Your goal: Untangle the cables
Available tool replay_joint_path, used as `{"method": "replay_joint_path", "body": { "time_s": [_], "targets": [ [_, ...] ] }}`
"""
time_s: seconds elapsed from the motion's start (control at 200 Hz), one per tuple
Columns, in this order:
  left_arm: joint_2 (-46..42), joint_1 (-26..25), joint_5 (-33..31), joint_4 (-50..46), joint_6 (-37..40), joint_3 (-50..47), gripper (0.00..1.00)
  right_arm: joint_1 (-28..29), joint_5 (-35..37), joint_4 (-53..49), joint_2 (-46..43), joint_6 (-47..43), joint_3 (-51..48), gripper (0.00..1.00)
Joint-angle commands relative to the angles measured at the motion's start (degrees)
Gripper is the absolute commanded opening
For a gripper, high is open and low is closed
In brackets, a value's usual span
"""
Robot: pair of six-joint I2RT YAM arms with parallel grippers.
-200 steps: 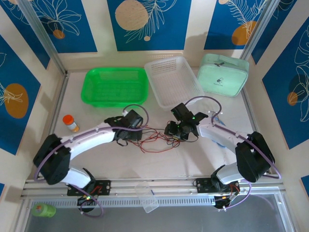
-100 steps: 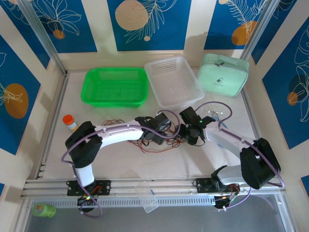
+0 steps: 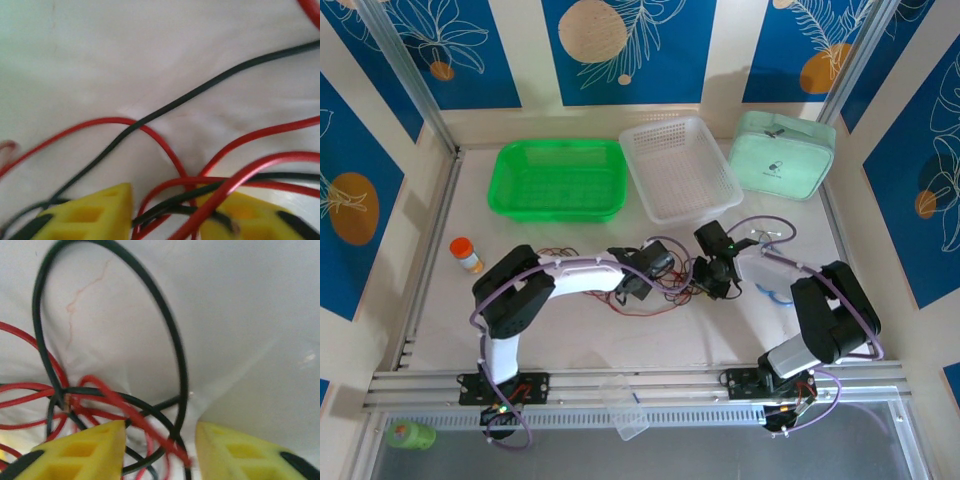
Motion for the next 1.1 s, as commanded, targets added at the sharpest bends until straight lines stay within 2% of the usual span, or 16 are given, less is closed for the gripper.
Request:
{"method": "replay_joint_path", "body": {
  "time_s": [0.0, 0.075, 0.19, 0.33, 0.55, 0.61, 0.8, 0.955, 1.096],
  "targets": [
    [-1.9, 3.0, -6.5, -3.2, -2.1, -4.7, 0.19, 0.4, 1.5, 0.6, 0.0, 1.5, -1.9, 0.27],
    [-4.1, 4.3, -7.4, -3.4, -3.7, -7.4, 0.06, 0.3, 3.6, -1.5, -1.8, 1.5, -2.2, 0.15],
    [-7.9, 6.6, -7.7, -3.5, -5.4, -11.5, 0.05, 0.2, 5.4, -4.7, -5.2, 1.1, -3.4, 0.03],
    [-11.2, 7.6, -7.0, -2.9, -5.9, -14.0, 0.05, 0.3, 5.7, -7.2, -9.5, 1.8, -5.7, 0.01],
    [-10.3, 7.6, -6.1, -2.7, -6.6, -13.7, 0.07, 1.7, 5.3, -10.6, -14.7, 3.9, -8.2, 0.01],
    [-10.4, 7.6, -5.6, -2.6, -6.4, -13.7, 0.09, 2.6, 4.8, -11.3, -15.4, 4.4, -8.7, 0.06],
    [-12.8, 7.6, -2.8, -0.9, -5.0, -14.7, 0.29, 6.8, 2.5, -10.7, -15.9, 6.7, -10.0, 0.39],
    [-16.5, 7.4, -2.0, -1.9, -4.1, -15.2, 0.46, 7.6, 4.1, -13.2, -17.5, 5.7, -7.4, 0.47],
    [-21.9, 7.3, -1.4, -3.9, -2.9, -14.8, 0.62, 7.6, 6.0, -15.7, -17.9, -1.2, -0.9, 0.56]
  ]
}}
